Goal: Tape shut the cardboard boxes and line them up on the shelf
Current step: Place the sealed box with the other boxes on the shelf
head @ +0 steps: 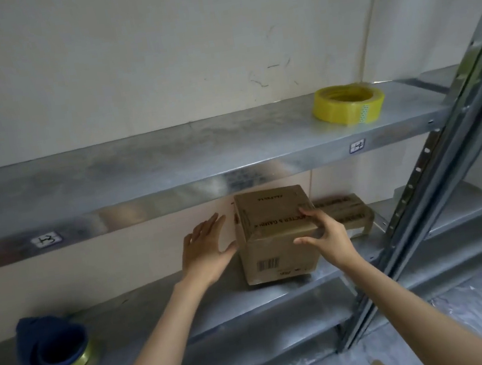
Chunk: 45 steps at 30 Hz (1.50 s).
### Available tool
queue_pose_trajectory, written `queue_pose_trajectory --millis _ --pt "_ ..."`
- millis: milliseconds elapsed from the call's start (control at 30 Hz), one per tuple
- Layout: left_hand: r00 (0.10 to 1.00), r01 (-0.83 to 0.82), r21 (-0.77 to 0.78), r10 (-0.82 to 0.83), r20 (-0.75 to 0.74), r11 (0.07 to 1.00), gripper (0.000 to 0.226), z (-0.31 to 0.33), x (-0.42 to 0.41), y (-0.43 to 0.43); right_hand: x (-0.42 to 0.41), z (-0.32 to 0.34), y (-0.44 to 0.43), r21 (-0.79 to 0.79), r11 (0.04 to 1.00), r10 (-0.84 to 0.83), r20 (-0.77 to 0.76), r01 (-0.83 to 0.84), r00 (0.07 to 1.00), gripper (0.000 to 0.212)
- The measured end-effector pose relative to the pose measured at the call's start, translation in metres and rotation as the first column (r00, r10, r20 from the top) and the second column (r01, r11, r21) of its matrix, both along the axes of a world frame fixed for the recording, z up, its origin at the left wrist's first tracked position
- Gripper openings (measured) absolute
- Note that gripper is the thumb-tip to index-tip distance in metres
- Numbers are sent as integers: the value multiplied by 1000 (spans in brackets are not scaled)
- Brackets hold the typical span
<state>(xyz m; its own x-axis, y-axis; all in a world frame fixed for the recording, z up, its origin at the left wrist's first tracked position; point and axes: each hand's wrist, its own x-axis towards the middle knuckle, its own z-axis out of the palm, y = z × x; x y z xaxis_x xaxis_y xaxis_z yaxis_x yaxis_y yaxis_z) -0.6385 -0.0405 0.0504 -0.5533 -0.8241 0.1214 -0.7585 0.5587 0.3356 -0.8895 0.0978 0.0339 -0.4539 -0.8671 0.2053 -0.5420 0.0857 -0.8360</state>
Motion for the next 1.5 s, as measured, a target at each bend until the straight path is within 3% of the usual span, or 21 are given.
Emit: queue_pose_trajectory --millis 333,500,800,1200,1333,1500 --pt "988 -156 -27 156 -16 987 67 -3 -34 27 -34 -22 -4 15 991 134 -44 -134 990 68" --pt "977 -213 -39 213 -17 976 68 -1 -32 40 -43 -23 -11 114 979 186 -139 -171 973 69" --pt "967 -255 -62 256 9 965 67 0 -28 55 -37 -20 -17 51 984 177 -97 -172 979 64" --pt "960 -280 -111 279 -28 954 64 3 -17 73 -46 -6 -15 215 939 295 -100 -269 950 61" --pt "951 -310 -122 308 -42 943 64 6 -2 79 -39 9 -17 197 961 240 -236 -195 942 57" --pt "934 -358 -154 355 -52 921 64 15 25 87 -3 35 -35 184 962 265 -470 -200 842 58"
